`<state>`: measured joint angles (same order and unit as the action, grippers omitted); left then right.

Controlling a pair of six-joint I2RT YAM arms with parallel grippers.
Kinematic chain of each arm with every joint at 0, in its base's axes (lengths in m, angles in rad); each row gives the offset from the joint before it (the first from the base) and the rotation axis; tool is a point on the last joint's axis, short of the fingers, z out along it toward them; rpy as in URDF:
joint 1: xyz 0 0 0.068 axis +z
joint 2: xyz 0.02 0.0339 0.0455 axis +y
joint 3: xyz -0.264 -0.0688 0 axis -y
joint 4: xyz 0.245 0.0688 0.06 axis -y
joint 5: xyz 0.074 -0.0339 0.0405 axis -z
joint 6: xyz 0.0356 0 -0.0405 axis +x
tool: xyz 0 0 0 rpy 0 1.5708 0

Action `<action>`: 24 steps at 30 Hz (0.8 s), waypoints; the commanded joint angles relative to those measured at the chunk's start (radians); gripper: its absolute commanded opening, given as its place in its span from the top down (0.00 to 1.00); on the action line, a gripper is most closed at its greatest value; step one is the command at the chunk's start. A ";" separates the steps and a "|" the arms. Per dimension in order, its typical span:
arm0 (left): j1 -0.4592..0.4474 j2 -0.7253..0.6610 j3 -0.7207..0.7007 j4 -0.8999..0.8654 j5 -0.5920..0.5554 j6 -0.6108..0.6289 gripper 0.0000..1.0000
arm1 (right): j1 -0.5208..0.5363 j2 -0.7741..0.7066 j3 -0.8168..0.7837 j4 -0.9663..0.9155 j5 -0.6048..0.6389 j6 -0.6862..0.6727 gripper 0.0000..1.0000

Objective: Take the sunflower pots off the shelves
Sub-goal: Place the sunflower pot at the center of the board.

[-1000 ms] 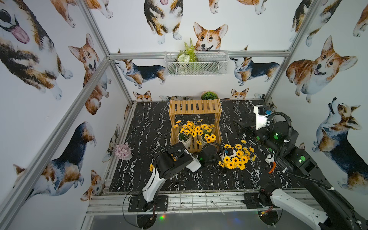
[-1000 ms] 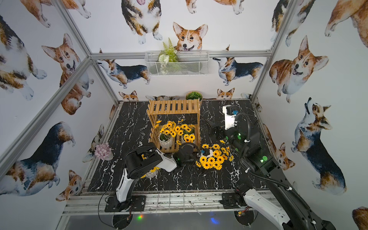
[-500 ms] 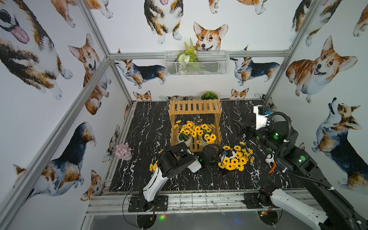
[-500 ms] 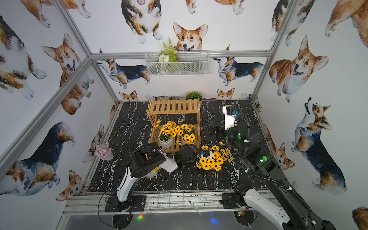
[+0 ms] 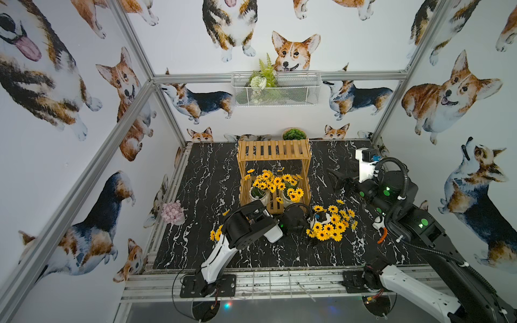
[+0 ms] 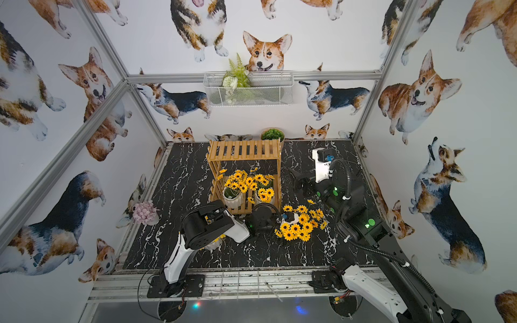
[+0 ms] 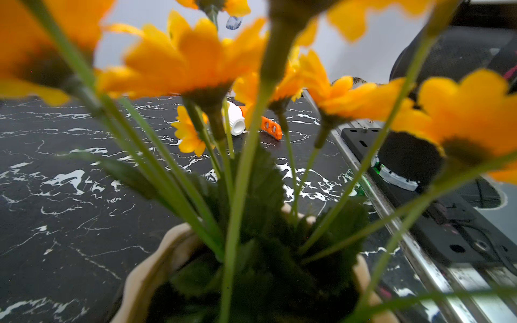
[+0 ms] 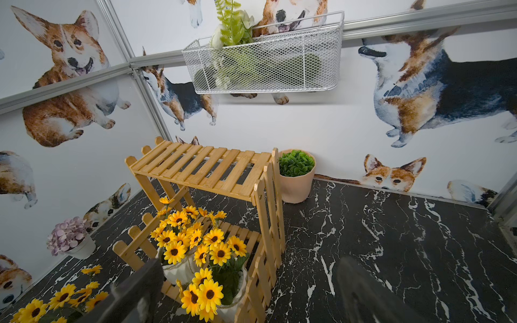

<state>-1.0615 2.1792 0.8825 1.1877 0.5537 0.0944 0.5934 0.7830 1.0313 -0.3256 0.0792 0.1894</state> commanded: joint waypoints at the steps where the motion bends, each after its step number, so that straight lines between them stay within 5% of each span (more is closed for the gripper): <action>1: 0.000 0.006 -0.005 0.036 0.015 0.024 0.56 | -0.001 -0.004 -0.002 0.008 0.014 0.003 0.00; 11: -0.001 0.016 -0.014 0.046 0.021 0.037 0.38 | -0.001 -0.004 -0.005 0.006 0.014 0.002 0.00; 24: 0.000 0.022 -0.020 0.064 0.027 0.045 0.28 | -0.001 0.000 -0.011 0.009 0.011 0.005 0.00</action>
<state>-1.0611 2.1956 0.8650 1.2442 0.5629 0.1230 0.5934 0.7830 1.0199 -0.3260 0.0811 0.1894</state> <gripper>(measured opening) 0.942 0.996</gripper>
